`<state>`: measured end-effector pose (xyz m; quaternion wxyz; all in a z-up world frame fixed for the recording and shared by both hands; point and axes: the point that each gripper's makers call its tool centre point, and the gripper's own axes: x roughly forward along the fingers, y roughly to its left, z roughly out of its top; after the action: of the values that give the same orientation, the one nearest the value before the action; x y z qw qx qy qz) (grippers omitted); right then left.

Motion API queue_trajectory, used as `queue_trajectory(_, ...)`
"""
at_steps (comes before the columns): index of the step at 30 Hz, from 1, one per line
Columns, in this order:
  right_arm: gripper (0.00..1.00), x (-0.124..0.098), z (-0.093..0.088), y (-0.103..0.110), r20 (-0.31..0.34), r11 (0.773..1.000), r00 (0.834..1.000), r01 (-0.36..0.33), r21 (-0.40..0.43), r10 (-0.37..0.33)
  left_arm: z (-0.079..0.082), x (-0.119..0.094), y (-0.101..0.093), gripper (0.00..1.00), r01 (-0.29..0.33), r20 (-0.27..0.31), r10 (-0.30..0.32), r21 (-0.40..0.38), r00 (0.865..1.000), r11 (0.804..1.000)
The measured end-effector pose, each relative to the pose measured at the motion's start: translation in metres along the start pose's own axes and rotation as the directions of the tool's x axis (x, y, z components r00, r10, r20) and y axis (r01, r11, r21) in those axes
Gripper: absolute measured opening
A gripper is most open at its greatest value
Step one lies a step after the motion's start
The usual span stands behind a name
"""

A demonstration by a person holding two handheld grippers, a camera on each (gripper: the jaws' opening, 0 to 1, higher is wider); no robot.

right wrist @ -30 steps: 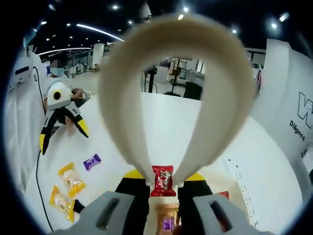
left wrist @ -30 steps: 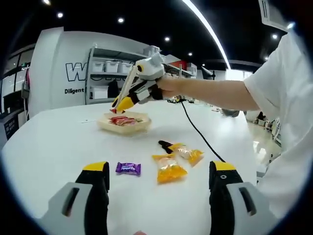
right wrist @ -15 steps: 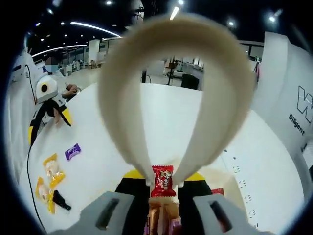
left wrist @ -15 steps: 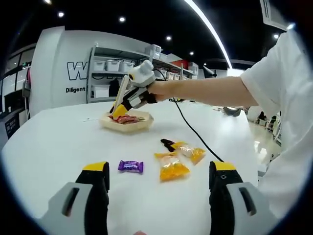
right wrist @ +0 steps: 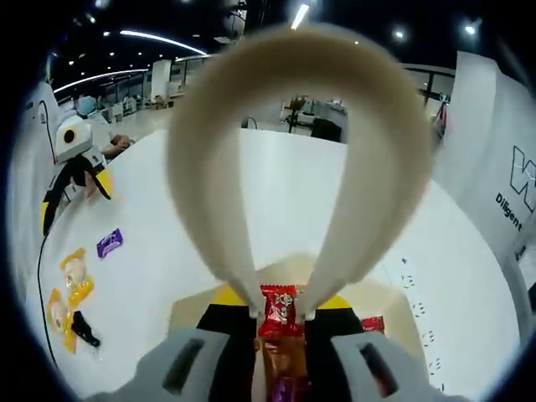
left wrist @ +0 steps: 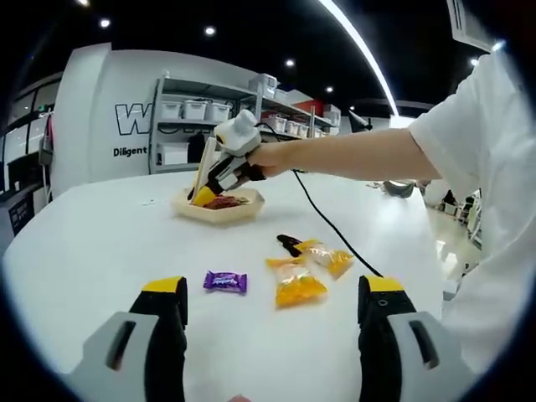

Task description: Place the target food into the container with the food tongs after gripping and lifting it, then release it inside without dropping or visibly crushing the food.

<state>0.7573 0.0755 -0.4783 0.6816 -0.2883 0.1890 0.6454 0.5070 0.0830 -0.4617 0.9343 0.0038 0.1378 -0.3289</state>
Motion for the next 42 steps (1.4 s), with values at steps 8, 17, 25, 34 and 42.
queue_trajectory(8,0.18,0.002,-0.004,-0.005,-0.001,1.000,1.000,0.000,-0.003,-0.001,-0.001,0.000,0.001,0.83,0.000,-0.003,0.000,-0.001,1.000,1.000)
queue_trajectory(17,0.19,-0.012,0.005,-0.010,0.036,1.000,0.999,0.016,0.011,-0.016,-0.002,0.001,0.000,0.83,0.003,-0.002,-0.003,-0.002,1.000,1.000)
queue_trajectory(25,0.20,-0.035,0.023,-0.009,0.109,0.998,0.993,0.032,0.048,-0.037,-0.001,0.001,-0.003,0.83,0.007,0.001,-0.007,0.002,1.000,1.000)
queue_trajectory(34,0.19,-0.057,0.039,0.021,0.173,0.999,0.984,0.033,0.033,-0.038,-0.001,0.002,-0.007,0.83,0.015,0.004,-0.015,0.002,1.000,1.000)
queue_trajectory(42,0.19,-0.072,0.043,0.055,0.189,0.999,0.981,0.028,0.026,-0.032,0.000,0.005,-0.011,0.83,0.022,0.008,-0.022,0.004,1.000,1.000)
